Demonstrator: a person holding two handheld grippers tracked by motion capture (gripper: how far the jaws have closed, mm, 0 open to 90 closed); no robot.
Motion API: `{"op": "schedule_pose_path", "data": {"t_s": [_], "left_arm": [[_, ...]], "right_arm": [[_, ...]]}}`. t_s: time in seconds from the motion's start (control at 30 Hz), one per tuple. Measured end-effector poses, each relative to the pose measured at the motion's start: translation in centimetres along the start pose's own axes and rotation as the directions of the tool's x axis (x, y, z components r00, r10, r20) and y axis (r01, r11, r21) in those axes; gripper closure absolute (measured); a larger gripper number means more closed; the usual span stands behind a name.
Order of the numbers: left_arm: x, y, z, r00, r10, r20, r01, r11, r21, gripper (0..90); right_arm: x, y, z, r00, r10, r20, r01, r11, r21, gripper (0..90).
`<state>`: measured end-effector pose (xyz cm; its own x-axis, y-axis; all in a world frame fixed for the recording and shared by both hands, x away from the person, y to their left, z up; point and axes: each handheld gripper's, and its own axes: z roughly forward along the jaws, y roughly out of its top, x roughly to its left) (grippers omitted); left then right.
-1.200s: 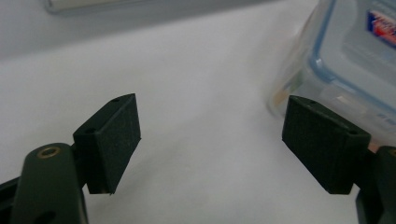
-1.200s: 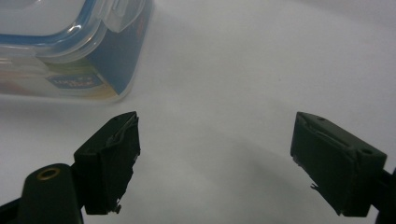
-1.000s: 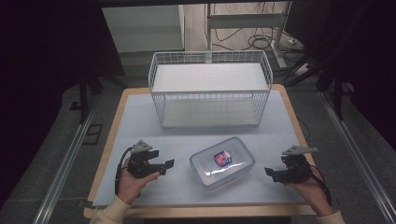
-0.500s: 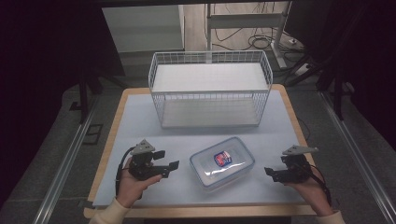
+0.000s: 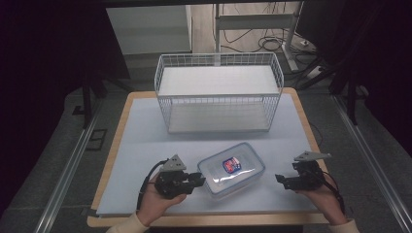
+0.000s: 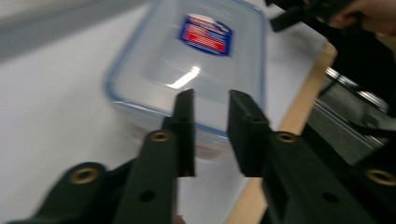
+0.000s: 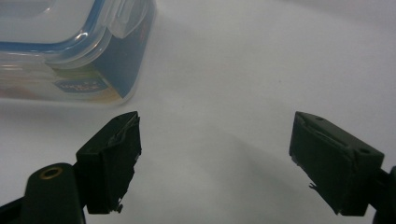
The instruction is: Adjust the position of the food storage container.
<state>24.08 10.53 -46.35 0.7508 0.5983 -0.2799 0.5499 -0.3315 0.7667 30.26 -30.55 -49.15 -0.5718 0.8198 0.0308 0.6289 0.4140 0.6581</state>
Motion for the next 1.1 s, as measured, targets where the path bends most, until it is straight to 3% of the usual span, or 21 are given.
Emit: {"op": "schedule_pose_path", "data": {"t_s": [0.13, 0.17, 0.23, 0.4, 0.8, 1.1], "left_arm": [[-1.0, -0.1, 1.1, 0.9979, 0.011, 0.063, -0.013, 0.9993, 0.035, 84.5], [-1.0, -0.1, 1.1, 0.9979, 0.011, 0.063, -0.013, 0.9993, 0.035, 86.5], [-1.8, -0.2, 2.0, 0.9948, 0.031, 0.097, -0.038, 0.9967, 0.071, 89.1], [-3.6, -0.6, 3.6, 0.9897, 0.076, 0.121, -0.092, 0.9873, 0.130, 89.8], [-4.9, -1.7, 6.3, 0.9874, 0.132, 0.088, -0.148, 0.9656, 0.214, 89.9], [-3.9, -1.9, 6.6, 0.9920, 0.119, 0.044, -0.125, 0.9686, 0.215, 90.0]], "right_arm": [[0.1, 0.0, 0.0, 1.0000, 0.000, -0.001, 0.000, 1.000, -0.003, 16.6], [0.1, 0.0, 0.0, 1.0000, 0.000, -0.001, 0.000, 1.000, -0.003, 16.6], [0.2, 0.0, 0.0, 1.0000, -0.001, -0.002, 0.001, 1.000, -0.001, 16.6], [0.1, 0.0, 0.2, 1.0000, 0.000, -0.004, 0.000, 1.000, 0.002, 16.6], [0.2, -0.1, 0.3, 1.0000, -0.003, -0.004, 0.003, 1.000, 0.007, 16.6], [0.1, -0.1, 0.3, 1.0000, -0.005, -0.004, 0.005, 1.000, 0.010, 16.6]]}}
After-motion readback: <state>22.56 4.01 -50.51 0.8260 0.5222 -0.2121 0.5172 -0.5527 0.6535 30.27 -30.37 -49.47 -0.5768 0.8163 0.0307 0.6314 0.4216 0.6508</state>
